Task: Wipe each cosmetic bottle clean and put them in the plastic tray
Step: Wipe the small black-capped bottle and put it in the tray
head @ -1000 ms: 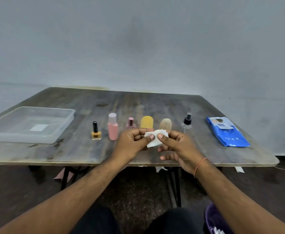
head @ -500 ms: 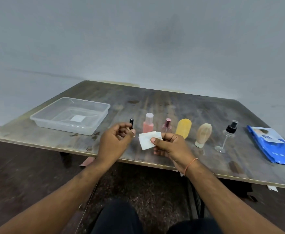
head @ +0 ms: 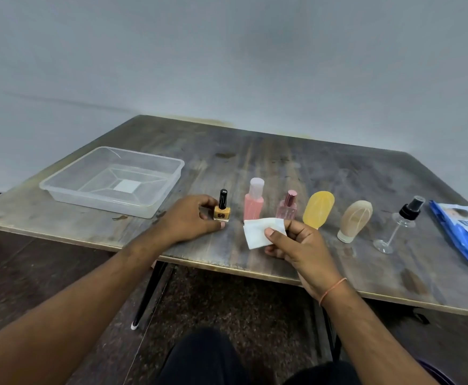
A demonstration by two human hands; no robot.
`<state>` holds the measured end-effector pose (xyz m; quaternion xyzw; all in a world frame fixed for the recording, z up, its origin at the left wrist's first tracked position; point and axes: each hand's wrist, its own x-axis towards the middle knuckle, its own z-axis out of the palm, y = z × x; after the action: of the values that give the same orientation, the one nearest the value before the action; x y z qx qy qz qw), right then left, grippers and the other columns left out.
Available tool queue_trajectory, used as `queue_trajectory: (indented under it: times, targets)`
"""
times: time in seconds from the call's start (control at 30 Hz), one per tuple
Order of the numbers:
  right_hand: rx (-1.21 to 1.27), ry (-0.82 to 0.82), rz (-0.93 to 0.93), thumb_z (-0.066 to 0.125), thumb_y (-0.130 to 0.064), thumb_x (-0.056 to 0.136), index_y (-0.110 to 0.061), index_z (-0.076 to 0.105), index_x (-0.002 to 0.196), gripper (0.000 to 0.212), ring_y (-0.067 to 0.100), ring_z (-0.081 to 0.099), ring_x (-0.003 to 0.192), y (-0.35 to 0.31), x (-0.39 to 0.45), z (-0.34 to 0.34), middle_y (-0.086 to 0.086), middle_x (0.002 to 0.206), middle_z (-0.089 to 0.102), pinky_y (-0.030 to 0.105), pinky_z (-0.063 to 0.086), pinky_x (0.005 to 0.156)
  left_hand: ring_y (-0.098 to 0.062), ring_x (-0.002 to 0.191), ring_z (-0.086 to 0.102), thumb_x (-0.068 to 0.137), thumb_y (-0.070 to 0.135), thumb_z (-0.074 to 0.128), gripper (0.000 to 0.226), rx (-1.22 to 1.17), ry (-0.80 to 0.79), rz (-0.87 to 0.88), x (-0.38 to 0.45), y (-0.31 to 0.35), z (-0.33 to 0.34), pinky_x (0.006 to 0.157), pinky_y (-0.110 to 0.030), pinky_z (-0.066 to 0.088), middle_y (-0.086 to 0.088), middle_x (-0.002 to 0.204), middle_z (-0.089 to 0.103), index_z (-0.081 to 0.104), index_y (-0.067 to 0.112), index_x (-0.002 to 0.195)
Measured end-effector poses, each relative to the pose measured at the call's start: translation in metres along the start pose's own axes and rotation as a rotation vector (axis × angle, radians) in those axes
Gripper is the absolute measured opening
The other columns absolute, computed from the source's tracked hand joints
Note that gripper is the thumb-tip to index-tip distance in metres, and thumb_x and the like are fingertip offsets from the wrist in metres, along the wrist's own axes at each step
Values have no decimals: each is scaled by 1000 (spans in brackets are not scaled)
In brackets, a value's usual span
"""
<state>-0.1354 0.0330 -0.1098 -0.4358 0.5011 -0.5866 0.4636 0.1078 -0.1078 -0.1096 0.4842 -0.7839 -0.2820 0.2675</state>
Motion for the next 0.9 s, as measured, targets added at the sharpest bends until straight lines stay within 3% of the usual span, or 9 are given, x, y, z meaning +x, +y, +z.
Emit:
queue_trajectory:
  times: [0.1,0.33,0.43,0.5,0.63,0.8,0.9]
  targets:
    - [-7,-2,3,74,-7,98,-8,78,115,18,26,71,90,1,-1,1,16,111,81,30,65,79,10,65,65,85,39,92,49,-14,-5,-13,3,-2,-2,71,-20,47,17,115,75,73,26,129]
    - [-32,0,-40,73,-8,99,-9,79,116,18,20,77,102,2,-1,1,7,111,83,33,66,86,3,82,61,89,45,87,36,122,47,19,-3,8,1,69,-19,42,14,113,69,79,26,119]
    - [-37,27,-50,74,-10,99,-11,79,114,16,16,78,100,2,-2,2,3,109,83,33,66,84,0,81,67,90,43,87,28,-11,64,0,-15,9,2,73,-28,50,18,95,74,78,32,114]
    - [-29,40,-57,74,-10,99,-11,80,113,15,14,77,98,2,-2,3,2,108,83,31,66,81,-5,87,74,91,38,87,25,-122,73,-10,-20,8,5,81,-29,57,13,97,78,76,33,112]
    - [-23,61,-74,74,-11,100,-14,80,110,13,13,77,98,3,-3,3,3,107,83,30,65,78,-8,92,75,92,19,87,21,-402,58,14,-33,20,10,84,-15,54,1,100,80,78,28,109]
    - [-5,109,-94,74,-12,100,-14,80,107,10,11,76,90,2,-4,5,1,100,84,28,64,72,-9,94,74,94,7,82,20,-580,-127,89,-48,30,18,89,-17,56,-4,105,82,79,19,109]
    - [13,139,-99,75,-13,99,-13,80,107,10,13,74,90,3,-4,5,6,102,83,27,64,70,-11,95,73,95,8,80,17,-542,-210,100,-52,34,24,89,-20,57,-9,103,80,77,19,106]
